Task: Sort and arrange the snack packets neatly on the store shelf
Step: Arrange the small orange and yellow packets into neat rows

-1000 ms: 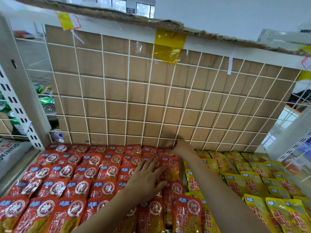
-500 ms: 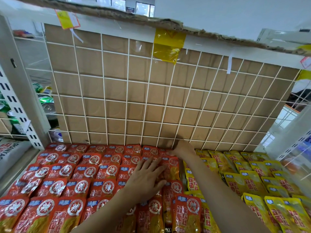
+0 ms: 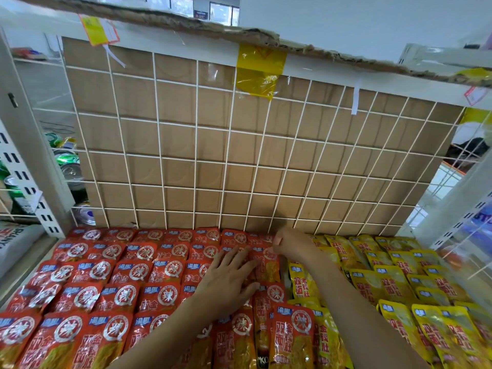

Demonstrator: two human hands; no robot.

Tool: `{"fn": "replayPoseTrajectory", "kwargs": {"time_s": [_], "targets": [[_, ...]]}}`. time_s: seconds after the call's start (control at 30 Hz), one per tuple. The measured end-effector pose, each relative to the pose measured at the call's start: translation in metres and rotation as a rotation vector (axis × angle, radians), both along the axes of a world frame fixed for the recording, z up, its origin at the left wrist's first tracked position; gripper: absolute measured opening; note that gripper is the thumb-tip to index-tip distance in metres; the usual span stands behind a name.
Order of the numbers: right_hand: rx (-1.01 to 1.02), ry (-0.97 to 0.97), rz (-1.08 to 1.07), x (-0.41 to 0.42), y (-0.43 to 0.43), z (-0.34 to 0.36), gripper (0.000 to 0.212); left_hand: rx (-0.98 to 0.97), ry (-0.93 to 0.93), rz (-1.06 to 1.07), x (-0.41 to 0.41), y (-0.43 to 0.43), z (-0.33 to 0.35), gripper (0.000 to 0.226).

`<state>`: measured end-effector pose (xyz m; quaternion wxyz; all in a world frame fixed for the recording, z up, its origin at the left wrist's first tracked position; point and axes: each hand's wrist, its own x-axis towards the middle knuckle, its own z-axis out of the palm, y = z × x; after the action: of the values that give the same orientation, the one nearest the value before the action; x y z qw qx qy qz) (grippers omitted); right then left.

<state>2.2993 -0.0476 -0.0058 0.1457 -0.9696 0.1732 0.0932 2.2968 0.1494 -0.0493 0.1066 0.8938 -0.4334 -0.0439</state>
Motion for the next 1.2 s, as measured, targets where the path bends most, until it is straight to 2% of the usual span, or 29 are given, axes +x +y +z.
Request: {"fn": "replayPoseTrajectory", "kwargs": {"time_s": [0.13,0.3,0.5,0.7,0.93,1.2], "targets": [[0.016,-0.091,0.024,-0.002,0.0,0.001,0.019,-0.011,-0.019,0.006,0.0,0.001,0.004,0.07],[0.059,-0.131,0.055,0.002,0.0,-0.002,0.011,-0.036,-0.099,0.012,-0.004,0.003,0.007,0.049],[0.053,-0.128,0.084,0.003,0.0,-0.003,0.013,-0.002,-0.013,0.0,-0.004,0.004,0.009,0.074],[0.046,-0.157,0.079,0.001,0.001,-0.005,0.013,-0.001,-0.009,0.0,-0.004,0.004,0.008,0.07],[0.061,-0.2,0.046,-0.005,0.001,-0.005,0.015,0.007,0.006,0.003,-0.005,0.004,0.009,0.085],[0.11,-0.445,-0.044,-0.043,0.007,0.013,0.011,-0.135,0.032,0.03,-0.004,0.004,0.015,0.08]]}}
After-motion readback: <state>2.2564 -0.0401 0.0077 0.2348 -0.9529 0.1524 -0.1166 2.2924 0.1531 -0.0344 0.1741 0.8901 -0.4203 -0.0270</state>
